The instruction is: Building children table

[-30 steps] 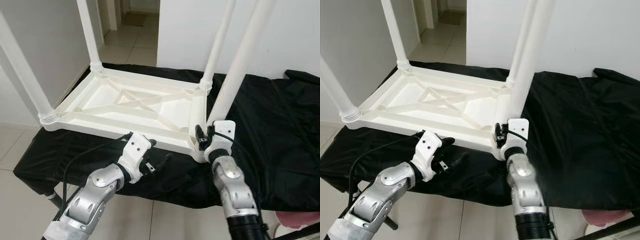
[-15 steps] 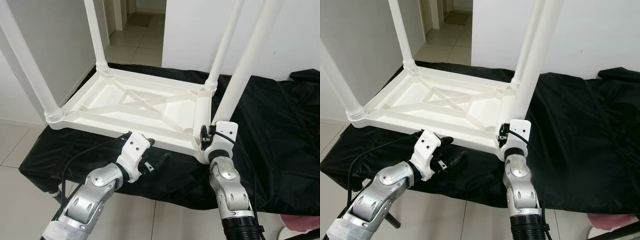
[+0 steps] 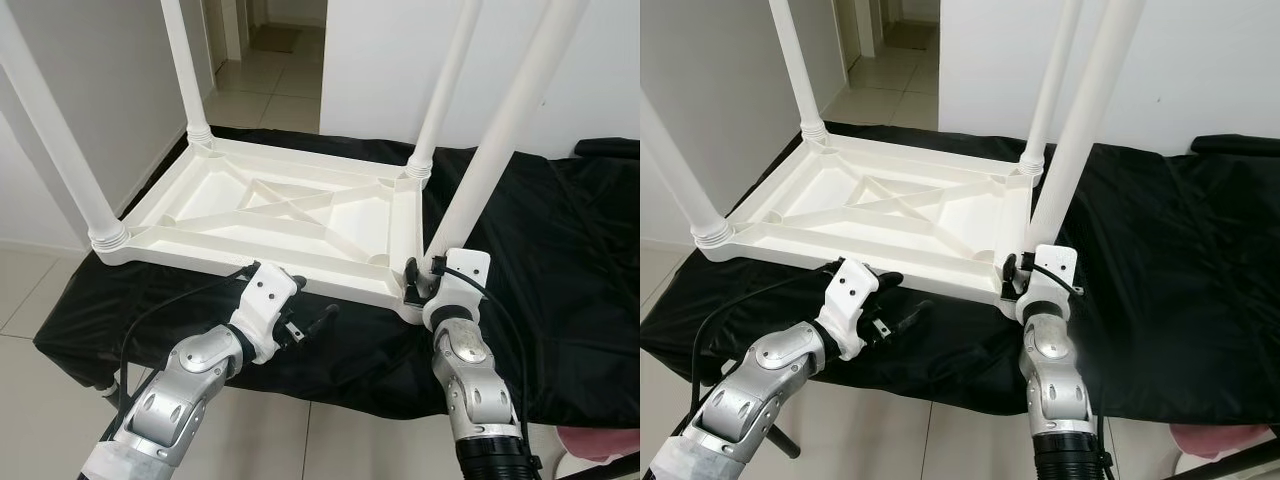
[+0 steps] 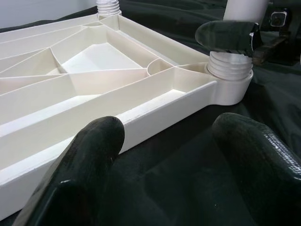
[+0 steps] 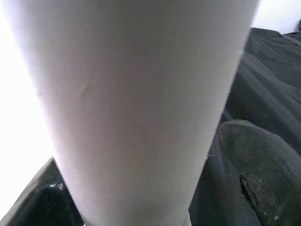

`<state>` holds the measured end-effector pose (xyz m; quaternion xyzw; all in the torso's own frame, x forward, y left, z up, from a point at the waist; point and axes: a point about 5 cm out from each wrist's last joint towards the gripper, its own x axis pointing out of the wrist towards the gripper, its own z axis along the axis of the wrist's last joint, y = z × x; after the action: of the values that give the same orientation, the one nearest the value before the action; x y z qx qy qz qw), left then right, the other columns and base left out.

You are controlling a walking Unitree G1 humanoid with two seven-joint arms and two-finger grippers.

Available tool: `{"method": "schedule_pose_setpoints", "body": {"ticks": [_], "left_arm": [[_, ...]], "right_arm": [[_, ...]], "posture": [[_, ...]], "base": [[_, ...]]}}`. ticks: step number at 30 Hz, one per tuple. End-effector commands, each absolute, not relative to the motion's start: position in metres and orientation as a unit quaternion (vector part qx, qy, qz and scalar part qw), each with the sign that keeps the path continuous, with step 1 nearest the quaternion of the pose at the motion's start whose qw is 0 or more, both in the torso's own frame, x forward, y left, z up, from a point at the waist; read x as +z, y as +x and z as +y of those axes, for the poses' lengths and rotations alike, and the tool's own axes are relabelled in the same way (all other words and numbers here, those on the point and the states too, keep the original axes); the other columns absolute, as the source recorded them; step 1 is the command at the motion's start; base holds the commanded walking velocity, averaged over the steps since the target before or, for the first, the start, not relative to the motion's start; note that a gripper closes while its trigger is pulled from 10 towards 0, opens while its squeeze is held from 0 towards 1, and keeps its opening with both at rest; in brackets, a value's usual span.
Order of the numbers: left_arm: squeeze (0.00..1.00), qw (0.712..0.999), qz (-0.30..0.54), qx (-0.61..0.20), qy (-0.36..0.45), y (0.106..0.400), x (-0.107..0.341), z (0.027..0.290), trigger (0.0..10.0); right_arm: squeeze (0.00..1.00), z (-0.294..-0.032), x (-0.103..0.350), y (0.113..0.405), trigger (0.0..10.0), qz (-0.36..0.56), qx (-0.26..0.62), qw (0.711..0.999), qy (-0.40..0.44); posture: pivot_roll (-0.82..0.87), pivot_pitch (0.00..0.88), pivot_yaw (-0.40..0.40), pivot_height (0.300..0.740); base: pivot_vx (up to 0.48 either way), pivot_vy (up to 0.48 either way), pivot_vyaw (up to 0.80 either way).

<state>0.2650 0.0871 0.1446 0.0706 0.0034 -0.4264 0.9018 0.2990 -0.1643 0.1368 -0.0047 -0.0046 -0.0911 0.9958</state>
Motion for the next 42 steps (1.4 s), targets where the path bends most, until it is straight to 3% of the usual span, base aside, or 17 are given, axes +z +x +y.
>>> {"method": "schedule_pose_setpoints", "body": {"ticks": [1,2,14,25,36,37,38,39,40,41,42], "left_arm": [[0.0,0.9,-0.001,-0.429,0.076,0.266,0.148,0.087,10.0],[0.0,0.9,-0.001,-0.429,0.076,0.266,0.148,0.087,10.0],[0.0,0.905,-0.003,-0.418,0.078,0.266,0.149,0.091,10.0],[0.0,0.907,-0.002,-0.414,0.075,0.261,0.147,0.09,10.0],[0.0,0.907,-0.003,-0.415,0.074,0.263,0.148,0.089,10.0],[0.0,0.906,-0.004,-0.416,0.074,0.264,0.149,0.089,10.0],[0.0,0.906,-0.005,-0.416,0.075,0.264,0.149,0.089,10.0],[0.0,0.906,-0.005,-0.416,0.075,0.264,0.149,0.089,10.0],[0.0,0.906,-0.005,-0.416,0.075,0.265,0.15,0.089,10.0],[0.0,0.907,-0.006,-0.415,0.075,0.265,0.15,0.089,10.0],[0.0,0.907,-0.006,-0.415,0.075,0.266,0.15,0.089,10.0]], "right_arm": [[1.0,-0.171,0.136,0.3,10.0,-0.008,-0.09,0.996,-0.01],[0.0,-0.17,0.137,0.301,10.0,-0.013,-0.074,0.997,-0.015],[0.0,-0.177,0.144,0.314,10.0,-0.032,0.054,0.998,-0.026],[0.0,-0.173,0.146,0.314,10.0,-0.044,0.199,0.977,-0.068],[0.0,-0.177,0.146,0.316,10.0,-0.043,0.253,0.961,-0.098],[0.0,-0.179,0.146,0.317,6.2,-0.042,0.258,0.96,-0.098],[0.0,-0.179,0.146,0.317,4.7,-0.042,0.262,0.959,-0.097],[0.0,-0.179,0.146,0.317,4.7,-0.042,0.262,0.959,-0.097],[0.0,-0.18,0.145,0.317,1.9,-0.039,0.267,0.958,-0.097],[0.0,-0.18,0.143,0.317,0.1,-0.034,0.272,0.957,-0.098],[0.0,-0.181,0.142,0.317,0.0,-0.032,0.274,0.956,-0.099]], "posture": [[0.06,0.0,0.003,0.74],[0.06,0.0,0.004,0.74],[0.09,0.007,-0.004,0.74],[0.09,0.011,-0.013,0.74],[0.08,0.008,-0.005,0.74],[0.08,0.011,-0.002,0.74],[0.08,0.011,-0.002,0.74],[0.08,0.011,-0.002,0.74],[0.07,0.009,-0.001,0.74],[0.07,0.009,-0.001,0.74],[0.07,0.009,-0.001,0.74]], "base": [[0.0,0.0,0.0],[0.0,0.0,0.0],[0.0,0.0,0.0],[0.0,0.0,0.0],[0.0,0.0,0.0],[0.0,0.0,0.0],[0.0,0.0,0.0],[0.0,0.0,0.0],[0.0,0.0,0.0],[0.0,0.0,0.0],[0.0,0.0,0.0]]}}
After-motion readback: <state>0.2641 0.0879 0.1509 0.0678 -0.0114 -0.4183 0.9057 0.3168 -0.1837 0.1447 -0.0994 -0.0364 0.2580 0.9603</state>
